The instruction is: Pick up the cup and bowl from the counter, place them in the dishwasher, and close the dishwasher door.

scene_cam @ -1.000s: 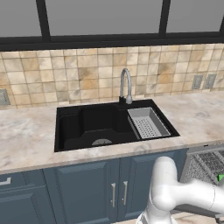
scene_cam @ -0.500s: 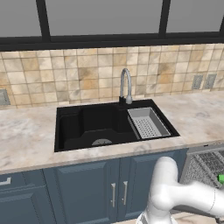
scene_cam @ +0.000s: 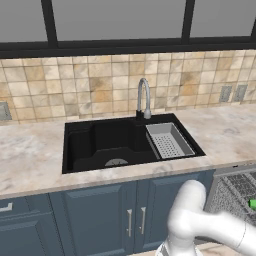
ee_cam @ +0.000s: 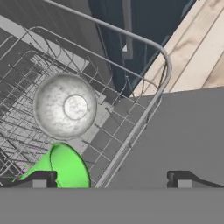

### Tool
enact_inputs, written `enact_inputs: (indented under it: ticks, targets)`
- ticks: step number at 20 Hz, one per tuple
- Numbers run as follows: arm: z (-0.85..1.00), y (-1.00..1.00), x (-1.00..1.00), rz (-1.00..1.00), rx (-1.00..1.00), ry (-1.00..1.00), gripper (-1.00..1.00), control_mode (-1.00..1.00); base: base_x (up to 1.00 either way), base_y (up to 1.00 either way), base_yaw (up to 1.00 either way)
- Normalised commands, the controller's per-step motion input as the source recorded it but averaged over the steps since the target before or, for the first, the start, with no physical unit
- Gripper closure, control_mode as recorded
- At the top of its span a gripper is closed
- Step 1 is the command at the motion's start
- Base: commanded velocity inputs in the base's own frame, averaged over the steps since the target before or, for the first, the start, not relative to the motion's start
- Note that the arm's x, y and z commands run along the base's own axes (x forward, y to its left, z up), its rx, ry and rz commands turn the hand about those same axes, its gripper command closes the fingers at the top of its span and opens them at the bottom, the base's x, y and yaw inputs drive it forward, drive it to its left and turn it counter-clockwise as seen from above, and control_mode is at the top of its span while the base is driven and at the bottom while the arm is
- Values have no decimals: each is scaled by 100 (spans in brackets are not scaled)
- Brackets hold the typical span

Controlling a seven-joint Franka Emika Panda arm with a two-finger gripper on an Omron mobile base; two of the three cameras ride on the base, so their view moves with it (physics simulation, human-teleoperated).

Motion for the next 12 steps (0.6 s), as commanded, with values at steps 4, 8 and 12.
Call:
enact_inputs:
  ticks: [4,8,12]
  targets:
    - [-28,4,-62,0,0,-11,-100,-100,0,0,0]
    - [-24,2,-67,0,0,-14,-100,-100,0,0,0]
    - [-24,7,-67,0,1,-17,-100,-100,0,0,0]
